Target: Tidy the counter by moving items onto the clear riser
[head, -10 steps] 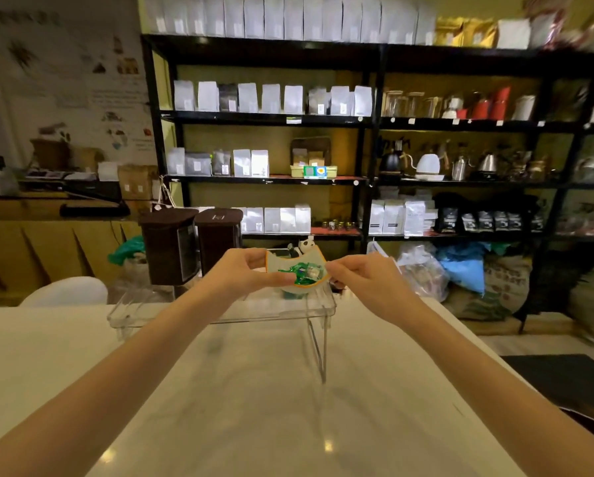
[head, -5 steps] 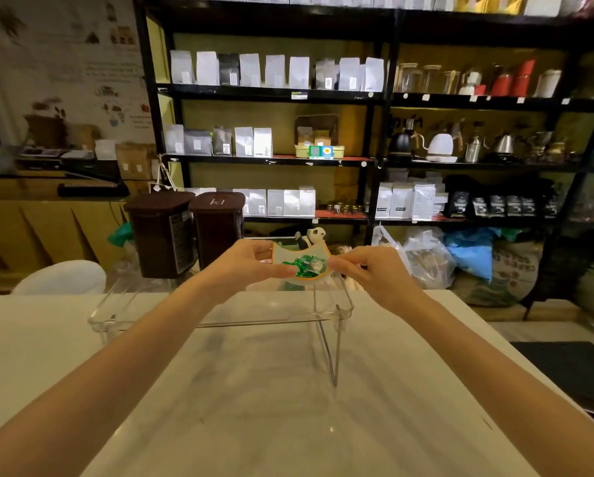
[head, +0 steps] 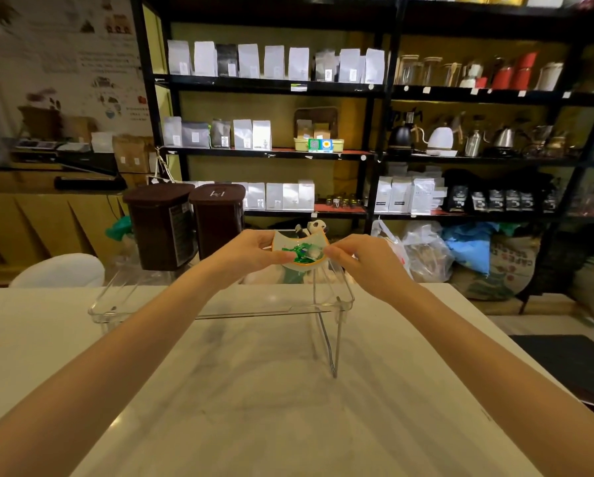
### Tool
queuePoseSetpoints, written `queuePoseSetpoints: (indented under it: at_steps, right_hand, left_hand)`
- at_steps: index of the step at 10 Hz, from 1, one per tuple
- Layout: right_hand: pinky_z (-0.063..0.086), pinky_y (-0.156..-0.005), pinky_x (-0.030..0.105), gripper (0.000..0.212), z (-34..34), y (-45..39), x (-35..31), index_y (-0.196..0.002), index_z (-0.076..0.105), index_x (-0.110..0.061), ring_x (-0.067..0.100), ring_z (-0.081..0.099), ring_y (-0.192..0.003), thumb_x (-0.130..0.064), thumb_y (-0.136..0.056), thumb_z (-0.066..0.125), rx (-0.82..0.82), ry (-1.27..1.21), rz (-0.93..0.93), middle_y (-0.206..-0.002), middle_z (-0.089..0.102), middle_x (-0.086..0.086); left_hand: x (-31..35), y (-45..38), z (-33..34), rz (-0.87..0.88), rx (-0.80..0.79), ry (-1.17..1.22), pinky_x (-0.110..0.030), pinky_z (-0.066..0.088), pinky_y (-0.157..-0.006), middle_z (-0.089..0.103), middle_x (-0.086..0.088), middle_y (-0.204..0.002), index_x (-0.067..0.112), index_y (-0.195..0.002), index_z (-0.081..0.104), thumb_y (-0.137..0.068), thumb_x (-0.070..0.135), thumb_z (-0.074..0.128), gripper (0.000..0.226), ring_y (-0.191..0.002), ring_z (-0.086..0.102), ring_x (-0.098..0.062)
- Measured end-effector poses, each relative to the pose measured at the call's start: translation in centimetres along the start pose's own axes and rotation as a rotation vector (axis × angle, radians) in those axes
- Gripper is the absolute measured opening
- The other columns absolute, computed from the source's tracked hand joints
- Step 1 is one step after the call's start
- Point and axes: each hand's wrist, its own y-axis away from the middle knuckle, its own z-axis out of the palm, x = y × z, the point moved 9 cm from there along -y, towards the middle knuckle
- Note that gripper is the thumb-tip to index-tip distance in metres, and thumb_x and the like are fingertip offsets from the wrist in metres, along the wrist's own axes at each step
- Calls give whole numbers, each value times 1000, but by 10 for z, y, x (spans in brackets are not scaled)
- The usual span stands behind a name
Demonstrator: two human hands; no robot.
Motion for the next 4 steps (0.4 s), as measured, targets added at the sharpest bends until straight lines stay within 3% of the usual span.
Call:
queuePoseSetpoints:
  at_steps: [2,3,4]
  right_hand:
    - [48,-83,39,37,6,9,-1,-108,65,-11,23,57,-100,-34,-93,40,0,37,1,-111,65,11]
    - [42,-83,28,36,2,24,1,-117,58,-14,20,52,-109,-35,-93,40,70,-62,37,-117,62,6]
    - [41,-84,12,26,-24,70,-19,-114,56,-25,5,54,-105,-29,-89,51,338,-369,-49,-108,63,-11]
  left_hand:
    - [4,0,3,2,-24,-55,-33,44,-97,62,-3,-128,16,-123,58,-85,22,62,40,-114,57,-17]
    - [10,-1,-1,24,3,-134,-25,43,-84,54,-5,-136,11,-126,54,-86,29,59,44,-107,53,-14]
    - [27,3,-15,91,110,-286,-34,45,-93,47,-10,-142,12,-136,42,-87,41,54,59,-123,49,-24]
